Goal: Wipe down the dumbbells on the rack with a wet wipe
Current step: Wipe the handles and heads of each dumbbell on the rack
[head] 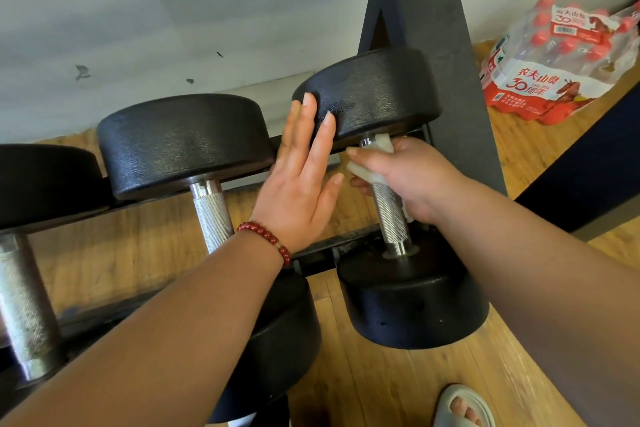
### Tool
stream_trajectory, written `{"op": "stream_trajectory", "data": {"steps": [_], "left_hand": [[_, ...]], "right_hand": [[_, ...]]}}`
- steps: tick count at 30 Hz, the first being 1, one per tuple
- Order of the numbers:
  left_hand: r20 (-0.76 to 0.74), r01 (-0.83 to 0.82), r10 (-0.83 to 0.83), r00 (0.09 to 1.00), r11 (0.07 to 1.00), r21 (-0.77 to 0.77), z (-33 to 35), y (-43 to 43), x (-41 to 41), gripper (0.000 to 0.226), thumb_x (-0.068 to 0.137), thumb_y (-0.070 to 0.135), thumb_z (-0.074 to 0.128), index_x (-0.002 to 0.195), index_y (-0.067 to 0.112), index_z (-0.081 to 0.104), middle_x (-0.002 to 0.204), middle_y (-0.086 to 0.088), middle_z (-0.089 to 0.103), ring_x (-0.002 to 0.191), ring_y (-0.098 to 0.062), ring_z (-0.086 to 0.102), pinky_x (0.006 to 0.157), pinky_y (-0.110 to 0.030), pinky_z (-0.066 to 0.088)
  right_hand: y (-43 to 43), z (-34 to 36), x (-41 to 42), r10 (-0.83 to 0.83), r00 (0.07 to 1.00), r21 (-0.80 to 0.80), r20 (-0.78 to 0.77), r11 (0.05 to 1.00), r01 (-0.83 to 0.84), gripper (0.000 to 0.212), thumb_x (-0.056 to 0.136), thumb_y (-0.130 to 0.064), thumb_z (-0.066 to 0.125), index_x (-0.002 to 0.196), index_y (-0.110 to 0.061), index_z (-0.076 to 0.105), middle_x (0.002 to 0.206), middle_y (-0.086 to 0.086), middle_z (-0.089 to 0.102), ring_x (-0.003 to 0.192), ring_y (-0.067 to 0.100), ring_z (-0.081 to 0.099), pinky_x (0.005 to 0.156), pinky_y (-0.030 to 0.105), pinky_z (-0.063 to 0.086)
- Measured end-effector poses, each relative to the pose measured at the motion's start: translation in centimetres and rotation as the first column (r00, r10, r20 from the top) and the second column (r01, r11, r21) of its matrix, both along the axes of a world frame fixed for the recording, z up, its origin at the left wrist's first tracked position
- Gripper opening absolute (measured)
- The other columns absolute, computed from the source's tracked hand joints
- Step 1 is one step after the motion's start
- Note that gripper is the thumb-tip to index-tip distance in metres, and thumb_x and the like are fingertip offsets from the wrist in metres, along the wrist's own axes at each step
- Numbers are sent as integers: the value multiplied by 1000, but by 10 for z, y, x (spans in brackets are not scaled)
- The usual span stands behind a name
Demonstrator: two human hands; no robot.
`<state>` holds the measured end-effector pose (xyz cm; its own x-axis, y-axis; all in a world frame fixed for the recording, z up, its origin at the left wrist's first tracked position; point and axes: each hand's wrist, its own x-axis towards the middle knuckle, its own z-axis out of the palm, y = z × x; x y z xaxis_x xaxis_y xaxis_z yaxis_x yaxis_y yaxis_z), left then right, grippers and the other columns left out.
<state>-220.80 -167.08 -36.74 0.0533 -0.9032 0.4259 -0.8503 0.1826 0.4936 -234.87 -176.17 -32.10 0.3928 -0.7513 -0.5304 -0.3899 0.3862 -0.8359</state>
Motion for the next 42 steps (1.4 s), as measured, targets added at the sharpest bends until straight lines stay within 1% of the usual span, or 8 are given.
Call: {"op": "stream_trajectory", "data": {"steps": [9, 13, 17, 23, 28, 31, 37, 42], "left_hand": [[-17, -2, 2, 1000, 1000, 18, 0, 0, -1, 62, 100, 21, 38, 150, 20, 3, 158, -7, -8, 147, -18, -15, 120, -23, -1], [-11, 1, -1, 1000, 1000, 12, 0, 0, 0, 61, 100, 22, 38, 150, 21, 3, 158, -7, -7, 147, -17, -16, 121, -26, 1], [-10, 3, -3, 1000, 1000, 4, 0, 0, -1, 62, 100, 21, 38, 151, 21, 3, 158, -8, -6, 147, -17, -16, 121, -25, 0], [-8, 5, -5, 1000, 1000, -1, -1, 0, 0, 61, 100, 20, 38, 150, 19, 4, 158, -9, -6, 147, -17, -16, 121, -27, 0], [-4, -3, 3, 1000, 1000, -3, -2, 0, 0, 60, 100, 20, 37, 150, 19, 3, 158, -9, -6, 148, -19, -15, 121, -27, 1], [0, -5, 5, 1000, 1000, -7, -2, 0, 1, 61, 100, 20, 37, 150, 19, 2, 158, -10, -6, 148, -18, -15, 121, -27, 1], [-15, 6, -6, 1000, 1000, 3, -1, 0, -1, 55, 103, 30, 28, 150, 21, 1, 158, -9, -7, 147, -16, -17, 120, -24, -1], [-5, -6, 6, 1000, 1000, 13, -1, 1, -1, 55, 103, 31, 26, 150, 21, 0, 158, -9, -6, 147, -15, -17, 120, -23, -2]], "right_hand": [[7, -4, -15, 108, 989, 166, -104, 982, -90, 25, 79, -13, 77, 100, -8, 63, 87, 12, 75, 87, 27, 73, 91, 45, 55], [4, -1, -4, 22, 999, 136, -42, 991, -16, 32, 79, -27, 79, 100, -8, 64, 83, 11, 75, 81, 24, 74, 87, 44, 57], [8, 2, -15, 183, 975, 82, -122, 981, -174, 34, 78, -42, 75, 99, -17, 65, 91, 5, 75, 89, 21, 72, 91, 41, 55], [12, 2, -27, 200, 974, 45, -109, 979, -196, 80, 61, -71, 75, 124, -26, 54, 115, -7, 66, 107, 12, 63, 100, 38, 46], [7, 4, -5, 110, 976, -209, -186, 967, -149, 26, 85, -41, 71, 101, -21, 67, 93, -1, 73, 79, 16, 72, 83, 40, 58], [1, 7, 7, 14, 997, -144, -73, 989, -24, 24, 82, -31, 76, 99, -14, 71, 88, 5, 75, 71, 18, 73, 73, 36, 61], [14, 4, -22, 217, 964, 59, -151, 976, -210, 24, 83, -31, 74, 97, -15, 64, 82, 5, 75, 76, 17, 74, 75, 31, 59], [9, 0, -6, 81, 969, -9, -234, 996, -86, 37, 76, -33, 80, 103, -14, 66, 90, 5, 74, 82, 19, 72, 84, 37, 57]]}}
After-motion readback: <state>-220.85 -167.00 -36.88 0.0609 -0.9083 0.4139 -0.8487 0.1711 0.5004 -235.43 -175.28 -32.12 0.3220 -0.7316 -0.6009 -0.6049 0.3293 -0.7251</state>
